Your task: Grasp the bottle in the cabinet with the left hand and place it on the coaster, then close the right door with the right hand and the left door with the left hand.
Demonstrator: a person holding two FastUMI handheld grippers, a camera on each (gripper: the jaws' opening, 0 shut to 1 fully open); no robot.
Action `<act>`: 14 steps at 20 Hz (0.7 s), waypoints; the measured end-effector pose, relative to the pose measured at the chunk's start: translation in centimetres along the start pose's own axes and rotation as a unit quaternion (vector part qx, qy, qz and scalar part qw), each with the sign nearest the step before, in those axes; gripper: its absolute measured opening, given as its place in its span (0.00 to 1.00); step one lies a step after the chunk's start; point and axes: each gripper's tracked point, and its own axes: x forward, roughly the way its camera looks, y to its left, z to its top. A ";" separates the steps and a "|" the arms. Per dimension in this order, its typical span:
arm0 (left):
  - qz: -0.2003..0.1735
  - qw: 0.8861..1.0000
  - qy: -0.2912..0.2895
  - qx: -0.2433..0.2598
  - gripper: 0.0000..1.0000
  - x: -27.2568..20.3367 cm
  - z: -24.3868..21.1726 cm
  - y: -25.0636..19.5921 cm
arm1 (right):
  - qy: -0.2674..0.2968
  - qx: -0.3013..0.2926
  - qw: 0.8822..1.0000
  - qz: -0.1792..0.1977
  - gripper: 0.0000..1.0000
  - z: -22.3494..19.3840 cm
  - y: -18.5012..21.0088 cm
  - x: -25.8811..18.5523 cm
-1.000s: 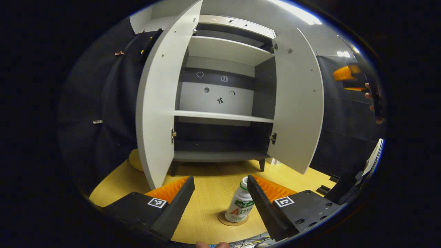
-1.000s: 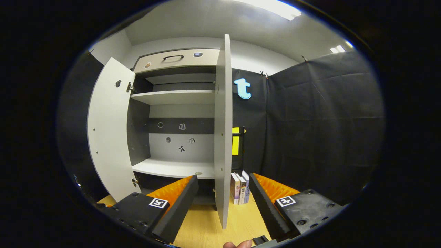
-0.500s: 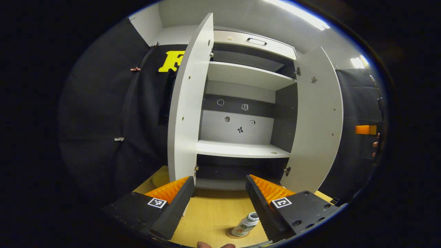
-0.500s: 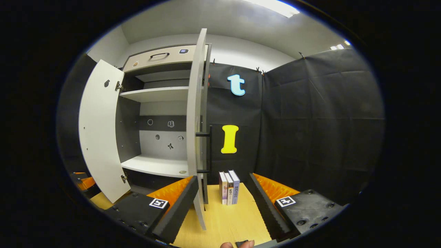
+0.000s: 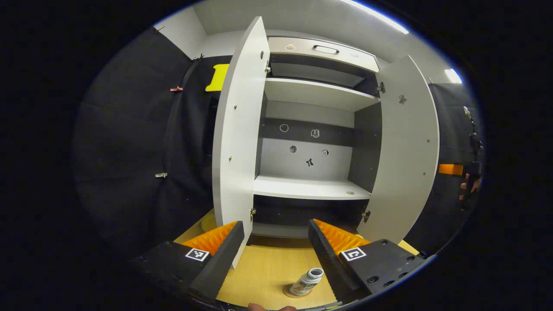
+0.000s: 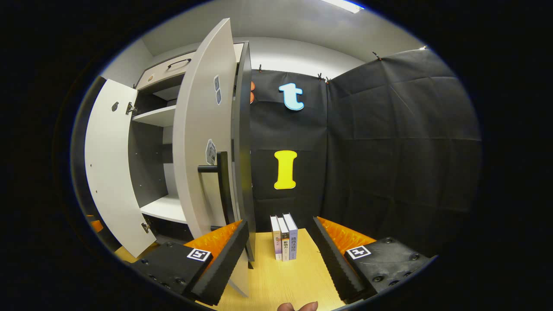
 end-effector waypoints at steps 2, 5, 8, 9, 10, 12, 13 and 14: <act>0.016 1.000 0.003 -0.013 0.95 0.0 0.0 1.0 | 0.000 0.006 1.000 0.010 0.98 0.0 0.5 0.8; 0.043 0.999 -0.003 -0.003 0.95 -0.2 0.7 2.9 | -0.002 0.002 1.000 0.016 0.97 0.1 1.2 1.4; 0.064 0.998 -0.008 0.016 0.95 -0.6 1.3 4.1 | -0.002 0.006 1.000 0.018 0.96 -0.1 1.4 1.3; 0.067 0.997 -0.010 0.020 0.95 -0.9 1.6 4.3 | 0.000 0.010 1.000 0.022 0.96 -0.1 1.7 1.3; 0.070 0.997 -0.012 0.023 0.95 -1.1 1.7 4.5 | 0.001 0.012 1.000 0.023 0.96 -0.3 1.9 1.2; 0.075 0.997 -0.011 0.026 0.95 -1.2 1.7 4.8 | 0.002 0.018 1.000 0.019 0.96 -0.4 2.4 1.0; 0.075 0.997 -0.011 0.027 0.95 -1.3 1.8 5.0 | 0.002 0.020 1.000 0.020 0.95 -0.4 2.8 0.9; 0.076 0.997 -0.011 0.027 0.95 -1.3 1.8 5.1 | 0.003 0.021 1.000 0.021 0.95 -0.5 3.1 0.8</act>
